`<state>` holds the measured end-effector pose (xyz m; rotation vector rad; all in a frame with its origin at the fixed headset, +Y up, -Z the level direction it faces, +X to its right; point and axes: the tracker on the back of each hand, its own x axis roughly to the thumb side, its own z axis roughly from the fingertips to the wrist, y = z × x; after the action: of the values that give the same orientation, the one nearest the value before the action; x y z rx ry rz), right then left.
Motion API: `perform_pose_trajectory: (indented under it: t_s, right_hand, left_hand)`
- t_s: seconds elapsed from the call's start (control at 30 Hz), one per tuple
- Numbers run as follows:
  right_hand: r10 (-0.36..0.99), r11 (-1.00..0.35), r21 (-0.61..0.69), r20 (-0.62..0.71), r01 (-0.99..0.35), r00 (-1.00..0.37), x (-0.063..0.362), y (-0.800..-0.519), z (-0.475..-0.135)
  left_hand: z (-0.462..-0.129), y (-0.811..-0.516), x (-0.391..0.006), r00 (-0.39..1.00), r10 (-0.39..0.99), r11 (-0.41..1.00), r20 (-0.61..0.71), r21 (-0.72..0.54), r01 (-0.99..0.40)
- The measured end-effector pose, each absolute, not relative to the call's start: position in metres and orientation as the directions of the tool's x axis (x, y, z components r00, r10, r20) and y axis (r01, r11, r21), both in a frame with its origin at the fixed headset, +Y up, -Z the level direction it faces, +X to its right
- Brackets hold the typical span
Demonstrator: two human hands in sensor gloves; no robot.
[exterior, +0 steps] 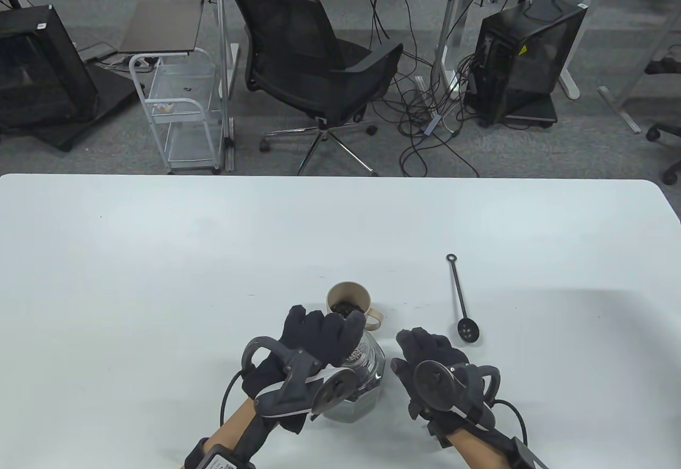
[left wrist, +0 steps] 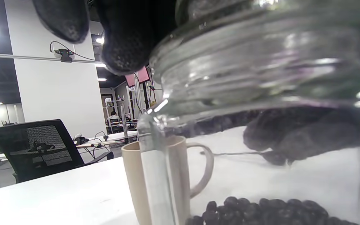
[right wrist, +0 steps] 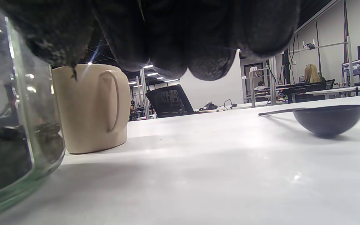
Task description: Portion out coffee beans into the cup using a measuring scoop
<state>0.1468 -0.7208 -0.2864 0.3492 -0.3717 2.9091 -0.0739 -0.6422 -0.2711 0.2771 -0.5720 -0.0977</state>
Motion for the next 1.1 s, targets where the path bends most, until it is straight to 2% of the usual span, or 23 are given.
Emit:
perform_pose_trajectory:
  t_s: [0.17,0.27,0.4,0.53,0.73,1.1]
  right_hand:
    - [0.163,-0.948,-0.225,0.257,-0.223,-0.953,0.146,-0.72,-0.287]
    - [0.163,-0.943,-0.245,0.256,-0.227,-0.953,0.146,-0.715,-0.288]
    - [0.116,-0.927,-0.315,0.28,-0.205,-0.953,0.147,-0.706,-0.295]
    - [0.14,-0.917,-0.317,0.313,-0.242,-0.939,0.148,-0.706,-0.299]
    - [0.136,-0.927,-0.291,0.331,-0.238,-0.934,0.149,-0.71,-0.3]
    - [0.109,-0.929,-0.296,0.351,-0.221,-0.93,0.149,-0.712,-0.297]
  left_hand:
    - [-0.266,-0.641,-0.079,0.843,-0.186,0.952,0.505,0.306,0.027]
    - [-0.259,-0.64,-0.092,0.845,-0.149,0.946,0.514,0.324,-0.03]
    - [-0.253,-0.636,-0.118,0.857,-0.148,0.915,0.493,0.398,-0.071]
    - [-0.254,-0.641,-0.148,0.894,-0.068,0.902,0.444,0.41,-0.135]
    - [-0.273,-0.675,-0.179,0.933,-0.048,0.926,0.356,0.365,-0.092]
    - [-0.28,-0.713,-0.186,0.94,-0.089,0.959,0.33,0.282,-0.008]
